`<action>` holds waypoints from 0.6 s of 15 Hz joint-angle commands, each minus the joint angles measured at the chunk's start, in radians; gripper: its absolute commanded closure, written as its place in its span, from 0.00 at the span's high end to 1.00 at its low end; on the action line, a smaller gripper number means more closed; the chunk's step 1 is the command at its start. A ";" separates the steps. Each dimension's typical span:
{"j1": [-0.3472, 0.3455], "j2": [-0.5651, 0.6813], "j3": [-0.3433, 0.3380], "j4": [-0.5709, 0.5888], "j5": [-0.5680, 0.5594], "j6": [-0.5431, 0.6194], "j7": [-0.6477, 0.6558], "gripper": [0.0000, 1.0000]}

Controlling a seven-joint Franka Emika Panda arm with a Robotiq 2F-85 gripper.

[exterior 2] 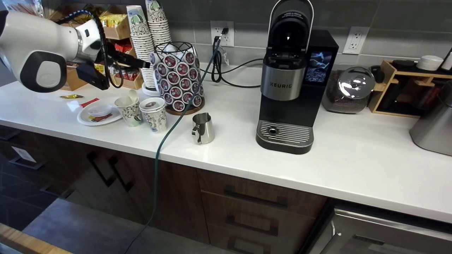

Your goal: Pick up the coffee capsule from the white plate and put it in the rack of coffee capsules

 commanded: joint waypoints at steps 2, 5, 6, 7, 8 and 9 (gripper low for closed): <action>0.009 0.015 -0.015 0.017 0.059 0.027 -0.028 1.00; 0.009 0.041 -0.031 0.053 0.108 0.040 -0.059 1.00; 0.009 0.044 -0.034 0.060 0.117 0.033 -0.067 1.00; 0.009 0.054 -0.038 0.071 0.126 0.037 -0.072 1.00; 0.009 0.062 -0.041 0.083 0.133 0.038 -0.077 1.00; 0.010 0.070 -0.044 0.095 0.140 0.040 -0.084 1.00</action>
